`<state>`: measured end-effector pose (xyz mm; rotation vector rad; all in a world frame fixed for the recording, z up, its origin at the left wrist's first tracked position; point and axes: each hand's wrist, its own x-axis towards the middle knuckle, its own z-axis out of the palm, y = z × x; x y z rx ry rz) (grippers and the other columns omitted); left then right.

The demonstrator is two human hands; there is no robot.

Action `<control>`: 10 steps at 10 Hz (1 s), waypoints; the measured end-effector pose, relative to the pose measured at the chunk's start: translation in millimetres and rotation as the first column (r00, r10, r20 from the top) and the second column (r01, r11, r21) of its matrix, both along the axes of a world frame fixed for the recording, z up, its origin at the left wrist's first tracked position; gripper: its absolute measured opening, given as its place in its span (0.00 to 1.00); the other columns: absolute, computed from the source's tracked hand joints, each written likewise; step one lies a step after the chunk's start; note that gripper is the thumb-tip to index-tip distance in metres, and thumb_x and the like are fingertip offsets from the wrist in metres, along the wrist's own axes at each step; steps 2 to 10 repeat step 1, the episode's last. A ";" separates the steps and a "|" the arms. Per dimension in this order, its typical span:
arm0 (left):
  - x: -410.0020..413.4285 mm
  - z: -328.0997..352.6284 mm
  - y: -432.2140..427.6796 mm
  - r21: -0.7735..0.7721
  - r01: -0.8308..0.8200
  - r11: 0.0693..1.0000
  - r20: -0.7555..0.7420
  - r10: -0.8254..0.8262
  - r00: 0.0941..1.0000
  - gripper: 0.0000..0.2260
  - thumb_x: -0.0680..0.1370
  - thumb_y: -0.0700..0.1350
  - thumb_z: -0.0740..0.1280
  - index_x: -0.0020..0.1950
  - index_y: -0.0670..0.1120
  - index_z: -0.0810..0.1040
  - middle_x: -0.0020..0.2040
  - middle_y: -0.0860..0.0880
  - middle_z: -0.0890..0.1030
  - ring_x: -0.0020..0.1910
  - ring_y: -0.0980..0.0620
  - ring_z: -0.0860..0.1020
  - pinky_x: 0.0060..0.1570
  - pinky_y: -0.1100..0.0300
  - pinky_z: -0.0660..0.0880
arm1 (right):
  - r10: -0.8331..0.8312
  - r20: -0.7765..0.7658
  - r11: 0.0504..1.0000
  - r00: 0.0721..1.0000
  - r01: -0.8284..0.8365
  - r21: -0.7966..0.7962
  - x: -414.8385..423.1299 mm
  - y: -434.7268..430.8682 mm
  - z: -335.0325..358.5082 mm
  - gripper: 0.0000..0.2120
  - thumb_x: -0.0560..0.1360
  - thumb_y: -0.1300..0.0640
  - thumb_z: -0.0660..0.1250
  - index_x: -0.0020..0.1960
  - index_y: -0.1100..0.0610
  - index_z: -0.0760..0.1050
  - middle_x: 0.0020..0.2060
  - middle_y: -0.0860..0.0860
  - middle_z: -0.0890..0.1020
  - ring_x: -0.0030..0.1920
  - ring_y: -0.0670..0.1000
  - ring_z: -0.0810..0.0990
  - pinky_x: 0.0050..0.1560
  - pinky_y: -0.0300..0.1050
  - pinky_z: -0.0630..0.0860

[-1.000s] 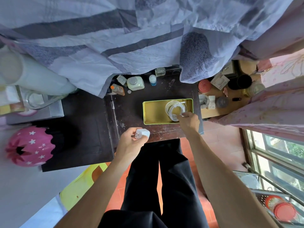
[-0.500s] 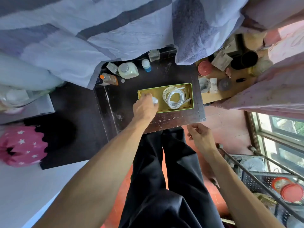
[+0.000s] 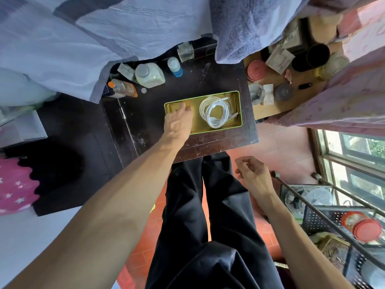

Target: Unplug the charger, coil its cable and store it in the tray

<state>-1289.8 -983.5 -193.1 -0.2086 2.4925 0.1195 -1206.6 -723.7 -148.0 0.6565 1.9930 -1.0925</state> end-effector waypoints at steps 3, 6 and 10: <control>-2.4 33.2 -3.0 0.112 -0.127 0.986 -0.080 0.136 0.987 0.19 0.80 0.49 0.67 0.70 0.45 0.74 0.65 0.45 0.77 0.59 0.43 0.80 0.54 0.46 0.78 | -0.009 -0.054 1.000 0.999 0.009 0.004 -15.0 -9.7 30.5 0.07 0.82 0.56 0.70 0.45 0.51 0.82 0.34 0.51 0.85 0.25 0.38 0.78 0.38 0.38 0.77; -2.4 33.2 -3.0 0.112 -0.127 0.986 -0.080 0.136 0.987 0.19 0.80 0.49 0.67 0.70 0.45 0.74 0.65 0.45 0.77 0.59 0.43 0.80 0.54 0.46 0.78 | -0.009 -0.054 1.000 0.999 0.009 0.004 -15.0 -9.7 30.5 0.07 0.82 0.56 0.70 0.45 0.51 0.82 0.34 0.51 0.85 0.25 0.38 0.78 0.38 0.38 0.77; -2.4 33.2 -3.0 0.112 -0.127 0.986 -0.080 0.136 0.987 0.19 0.80 0.49 0.67 0.70 0.45 0.74 0.65 0.45 0.77 0.59 0.43 0.80 0.54 0.46 0.78 | -0.009 -0.054 1.000 0.999 0.009 0.004 -15.0 -9.7 30.5 0.07 0.82 0.56 0.70 0.45 0.51 0.82 0.34 0.51 0.85 0.25 0.38 0.78 0.38 0.38 0.77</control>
